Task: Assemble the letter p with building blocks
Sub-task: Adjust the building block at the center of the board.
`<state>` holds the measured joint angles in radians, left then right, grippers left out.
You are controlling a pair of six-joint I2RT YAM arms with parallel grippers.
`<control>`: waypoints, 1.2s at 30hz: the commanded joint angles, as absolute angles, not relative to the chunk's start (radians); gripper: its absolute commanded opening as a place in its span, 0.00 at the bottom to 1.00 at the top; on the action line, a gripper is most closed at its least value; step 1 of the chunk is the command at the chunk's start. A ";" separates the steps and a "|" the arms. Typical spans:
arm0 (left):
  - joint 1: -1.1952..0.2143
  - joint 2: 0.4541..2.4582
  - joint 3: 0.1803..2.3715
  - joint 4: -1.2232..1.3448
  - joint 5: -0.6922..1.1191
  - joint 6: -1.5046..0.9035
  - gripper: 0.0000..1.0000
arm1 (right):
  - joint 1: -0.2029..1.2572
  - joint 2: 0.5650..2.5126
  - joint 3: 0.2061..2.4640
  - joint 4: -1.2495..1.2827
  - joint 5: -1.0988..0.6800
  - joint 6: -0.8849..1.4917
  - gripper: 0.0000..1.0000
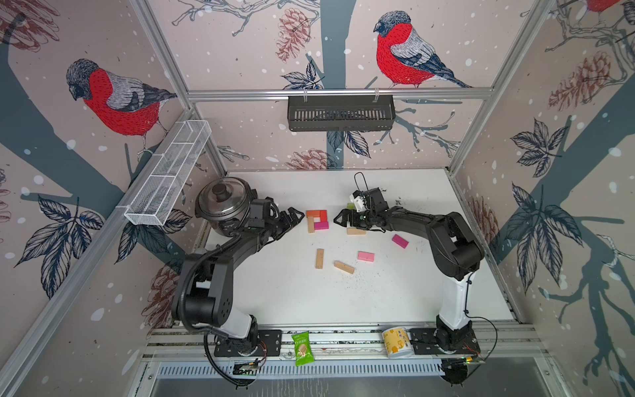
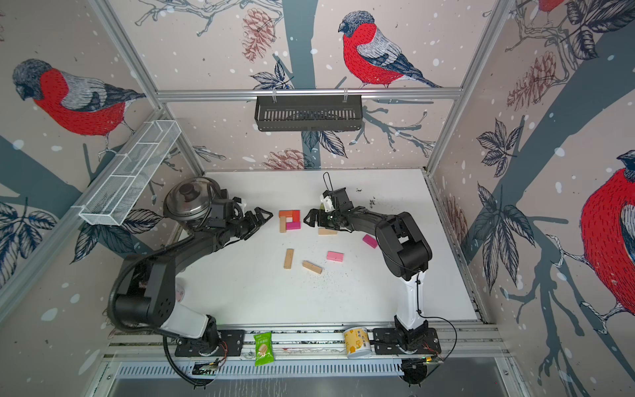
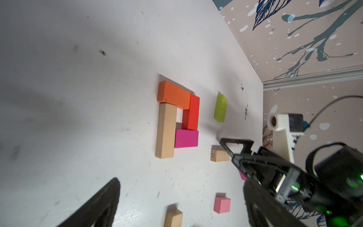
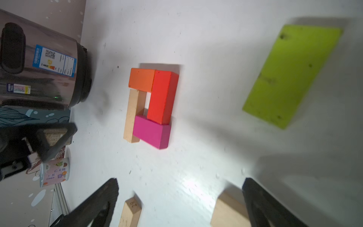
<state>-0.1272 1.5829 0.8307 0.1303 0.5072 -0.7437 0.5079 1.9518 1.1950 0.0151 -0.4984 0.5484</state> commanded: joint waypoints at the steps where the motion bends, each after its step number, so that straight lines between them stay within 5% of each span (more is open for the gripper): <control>1: -0.136 1.682 0.906 0.195 0.459 -0.755 0.96 | 0.511 1.860 1.098 0.071 -0.486 0.563 1.00; 11: -0.140 1.958 1.144 0.120 0.480 -0.667 0.96 | 0.534 1.590 0.816 0.158 -0.348 0.560 1.00; 36: -0.196 2.069 1.155 0.144 0.549 -0.632 0.95 | 0.550 1.669 0.815 0.200 -0.311 0.566 1.00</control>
<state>-0.1883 2.0602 1.1690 0.2760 0.5537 -0.6205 0.5488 1.6619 0.8062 0.1818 -0.3141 0.5579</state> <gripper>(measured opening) 0.953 0.997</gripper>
